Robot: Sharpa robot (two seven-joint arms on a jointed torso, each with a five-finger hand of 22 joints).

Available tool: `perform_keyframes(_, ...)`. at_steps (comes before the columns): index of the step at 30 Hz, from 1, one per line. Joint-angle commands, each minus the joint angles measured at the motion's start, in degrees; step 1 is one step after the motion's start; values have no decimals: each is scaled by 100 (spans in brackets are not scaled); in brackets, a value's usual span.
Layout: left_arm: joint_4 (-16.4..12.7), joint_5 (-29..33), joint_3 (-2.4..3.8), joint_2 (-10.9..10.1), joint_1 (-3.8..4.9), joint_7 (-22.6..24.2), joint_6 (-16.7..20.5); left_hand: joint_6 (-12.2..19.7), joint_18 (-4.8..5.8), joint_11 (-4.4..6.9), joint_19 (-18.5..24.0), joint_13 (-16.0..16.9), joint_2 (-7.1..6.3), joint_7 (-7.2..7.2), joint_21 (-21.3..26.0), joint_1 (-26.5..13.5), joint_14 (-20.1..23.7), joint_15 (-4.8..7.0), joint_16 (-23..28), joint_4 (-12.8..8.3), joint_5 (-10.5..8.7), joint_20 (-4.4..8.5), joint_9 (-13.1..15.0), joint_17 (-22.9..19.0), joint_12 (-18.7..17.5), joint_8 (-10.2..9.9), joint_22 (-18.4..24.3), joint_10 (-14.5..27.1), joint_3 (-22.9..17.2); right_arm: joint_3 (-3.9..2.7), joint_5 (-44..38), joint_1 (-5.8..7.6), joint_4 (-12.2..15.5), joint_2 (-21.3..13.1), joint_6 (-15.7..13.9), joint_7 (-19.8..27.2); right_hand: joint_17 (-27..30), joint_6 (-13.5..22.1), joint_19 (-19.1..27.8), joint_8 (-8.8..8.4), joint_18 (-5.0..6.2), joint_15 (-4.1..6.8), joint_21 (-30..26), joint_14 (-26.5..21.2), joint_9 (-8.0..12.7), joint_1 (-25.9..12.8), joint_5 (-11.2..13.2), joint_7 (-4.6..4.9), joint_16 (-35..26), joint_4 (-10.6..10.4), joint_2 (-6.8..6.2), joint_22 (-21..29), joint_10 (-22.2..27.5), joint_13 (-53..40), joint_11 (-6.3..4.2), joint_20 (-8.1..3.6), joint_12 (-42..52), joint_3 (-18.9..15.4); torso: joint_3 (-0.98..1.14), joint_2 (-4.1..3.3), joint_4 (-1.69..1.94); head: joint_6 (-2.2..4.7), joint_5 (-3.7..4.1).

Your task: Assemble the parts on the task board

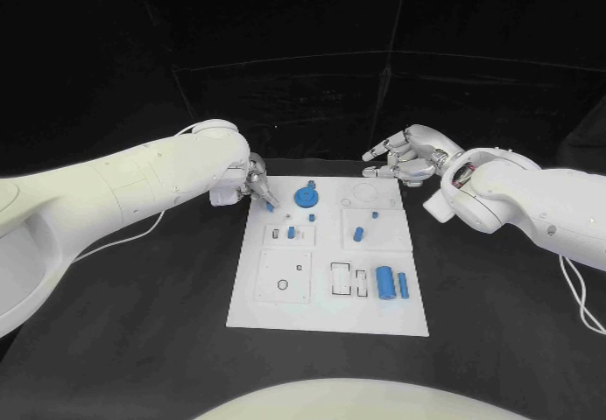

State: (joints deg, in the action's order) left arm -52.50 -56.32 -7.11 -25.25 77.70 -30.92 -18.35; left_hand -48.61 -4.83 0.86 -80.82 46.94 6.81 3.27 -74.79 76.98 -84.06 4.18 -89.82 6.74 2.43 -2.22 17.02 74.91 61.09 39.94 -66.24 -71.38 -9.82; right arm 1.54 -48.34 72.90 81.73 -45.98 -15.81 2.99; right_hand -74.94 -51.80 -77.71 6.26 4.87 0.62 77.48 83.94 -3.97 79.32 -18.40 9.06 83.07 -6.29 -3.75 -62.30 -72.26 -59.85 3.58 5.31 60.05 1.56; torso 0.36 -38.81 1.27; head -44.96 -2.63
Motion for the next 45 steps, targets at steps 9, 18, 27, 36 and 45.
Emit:
perform_keyframes(9, -502, 290, 0, -376, -2, 407, 693, -34, 1, 4, -1, -43, -412, 10, -33, -450, -594, 11, -18, -544, 27, 25, 36, 1509, -25, 166, -20, -85, -1580, -4, -9, 12, 6, -47, 18, 10, -369, 23, 15, 29, 49, 11, -27, 337, 0, 15, -38, -8, -10, 27, 56, 6, 27, 6, 13, 1, 22, 3, -4, 18, 35, 15, -40)
perform_keyframes(18, -1392, 533, -6, -904, -90, 462, 1226, -40, 1, 17, -11, -71, -694, -2, -31, -918, -594, 19, -18, -721, 34, 30, 79, 1509, -11, 320, -39, -149, -2430, -3, -9, 12, -2, -73, 41, 9, -368, 23, 16, 30, 50, 11, -29, 337, 0, 18, -52, -8, -10, 29, 56, 8, 29, 7, 13, 1, 22, 4, -2, 45, 70, -9, -60)
perform_keyframes(27, -2200, 555, -32, -1408, -246, 615, 1397, -40, 2, 28, -15, -84, -767, -11, -32, -988, -594, 21, -18, -799, 37, 32, 94, 1509, -12, 368, -48, -161, -2598, -1, -9, 11, -41, -47, 67, 11, -368, 23, 16, 30, 50, 11, -29, 337, 0, 18, -52, -8, -10, 29, 56, 8, 29, 7, 13, 1, 22, 4, 2, 41, 63, -20, -89)
perform_keyframes(36, -2535, 281, -145, -1606, -294, 581, 1242, -38, 2, 29, -15, -98, -787, -12, -30, -1006, -594, 22, -18, -822, 39, 33, 97, 1509, -20, 380, -47, -161, -2643, -1, -9, 10, -57, -33, 84, 11, -368, 23, 16, 30, 50, 11, -29, 337, 0, 18, -52, -8, -10, 29, 56, 8, 29, 7, 13, 1, 22, 4, -3, 36, 52, -37, -101)
perform_keyframes(45, -2538, 133, -171, -1590, -305, 510, 1234, -39, 2, 30, -17, -91, -807, -13, -32, -1028, -594, 23, -18, -842, 41, 33, 99, 1509, -14, 392, -52, -169, -2691, 0, -9, 9, -52, -6, 102, 5, -368, 23, 16, 30, 50, 11, -29, 337, 0, 18, -52, -8, -10, 29, 56, 8, 29, 7, 13, 1, 22, 4, -2, 28, 49, -45, -66)
